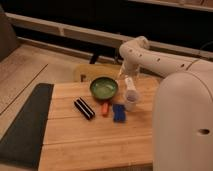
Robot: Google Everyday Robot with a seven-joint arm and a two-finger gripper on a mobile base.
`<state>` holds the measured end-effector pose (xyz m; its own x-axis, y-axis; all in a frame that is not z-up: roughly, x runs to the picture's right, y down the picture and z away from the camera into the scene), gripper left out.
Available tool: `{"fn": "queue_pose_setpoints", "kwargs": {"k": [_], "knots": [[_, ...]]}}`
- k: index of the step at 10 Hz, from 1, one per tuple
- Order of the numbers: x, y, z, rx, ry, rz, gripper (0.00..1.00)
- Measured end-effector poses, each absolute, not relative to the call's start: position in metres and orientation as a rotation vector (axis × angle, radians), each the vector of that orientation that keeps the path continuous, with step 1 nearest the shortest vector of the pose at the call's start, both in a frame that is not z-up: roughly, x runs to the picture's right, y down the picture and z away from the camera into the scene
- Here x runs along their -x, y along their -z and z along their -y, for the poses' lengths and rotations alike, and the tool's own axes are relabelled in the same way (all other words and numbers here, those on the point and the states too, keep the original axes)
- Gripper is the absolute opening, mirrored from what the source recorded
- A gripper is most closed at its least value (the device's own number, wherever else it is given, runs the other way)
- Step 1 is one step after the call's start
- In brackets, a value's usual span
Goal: Push the ceramic bowl across the table
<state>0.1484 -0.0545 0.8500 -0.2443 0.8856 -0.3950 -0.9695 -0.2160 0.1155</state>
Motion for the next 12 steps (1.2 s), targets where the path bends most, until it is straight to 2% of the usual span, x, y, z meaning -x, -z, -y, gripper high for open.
{"fn": "queue_pose_setpoints", "kwargs": {"k": [4, 5, 6, 12], "knots": [[-0.138, -0.884, 0.047, 0.303, -1.765, -0.318, 0.09], [-0.137, -0.888, 0.048, 0.302, -1.763, -0.317, 0.03], [-0.136, -0.894, 0.049, 0.299, -1.759, -0.327, 0.00], [-0.144, -0.933, 0.026, 0.316, -1.745, -0.399, 0.00]]}}
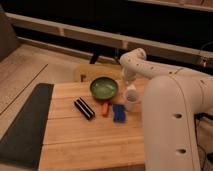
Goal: Push the ceramic bowl across the table
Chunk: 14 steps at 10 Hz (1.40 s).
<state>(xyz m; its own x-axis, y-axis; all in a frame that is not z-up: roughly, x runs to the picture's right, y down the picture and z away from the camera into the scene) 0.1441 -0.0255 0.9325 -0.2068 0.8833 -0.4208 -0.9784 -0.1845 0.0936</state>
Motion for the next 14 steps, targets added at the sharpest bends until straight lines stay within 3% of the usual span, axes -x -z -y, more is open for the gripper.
{"fn": "queue_pose_setpoints", "kwargs": {"k": [14], "knots": [[-0.109, -0.997, 0.027, 0.394, -1.679, -0.345, 0.00]]}}
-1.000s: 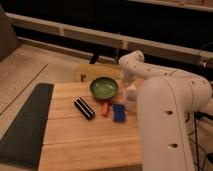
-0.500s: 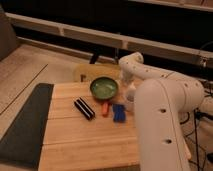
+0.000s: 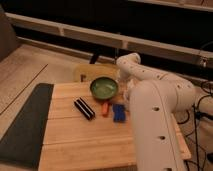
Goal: Push the ceramic bowl across the table
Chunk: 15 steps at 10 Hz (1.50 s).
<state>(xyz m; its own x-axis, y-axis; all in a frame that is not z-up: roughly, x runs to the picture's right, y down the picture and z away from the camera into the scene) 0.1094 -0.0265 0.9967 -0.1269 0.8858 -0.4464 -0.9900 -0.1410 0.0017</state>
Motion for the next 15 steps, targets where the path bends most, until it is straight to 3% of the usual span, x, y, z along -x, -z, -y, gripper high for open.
{"fn": "queue_pose_setpoints", "kwargs": {"k": [15], "knots": [[-0.030, -1.005, 0.038, 0.485, -1.576, -0.294, 0.00]]}}
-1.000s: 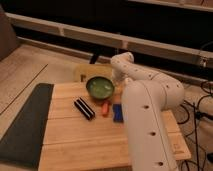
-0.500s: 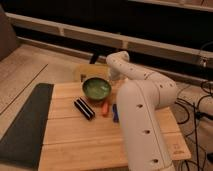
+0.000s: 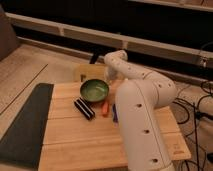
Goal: Push the ceramic bowl across the table
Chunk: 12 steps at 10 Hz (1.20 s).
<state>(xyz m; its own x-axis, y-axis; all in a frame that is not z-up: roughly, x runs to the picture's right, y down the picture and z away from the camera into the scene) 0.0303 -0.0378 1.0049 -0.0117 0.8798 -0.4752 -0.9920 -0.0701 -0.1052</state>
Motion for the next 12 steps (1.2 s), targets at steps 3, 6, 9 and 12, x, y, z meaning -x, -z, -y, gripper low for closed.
{"fn": "queue_pose_setpoints", "kwargs": {"k": [3, 6, 9, 12], "knots": [[-0.013, -1.004, 0.038, 0.509, -1.574, -0.273, 0.00], [0.006, -1.005, 0.037, 0.534, -1.561, -0.254, 0.00], [0.025, -1.007, 0.033, 0.563, -1.546, -0.239, 0.00], [0.048, -1.008, 0.028, 0.594, -1.523, -0.224, 0.00]]}}
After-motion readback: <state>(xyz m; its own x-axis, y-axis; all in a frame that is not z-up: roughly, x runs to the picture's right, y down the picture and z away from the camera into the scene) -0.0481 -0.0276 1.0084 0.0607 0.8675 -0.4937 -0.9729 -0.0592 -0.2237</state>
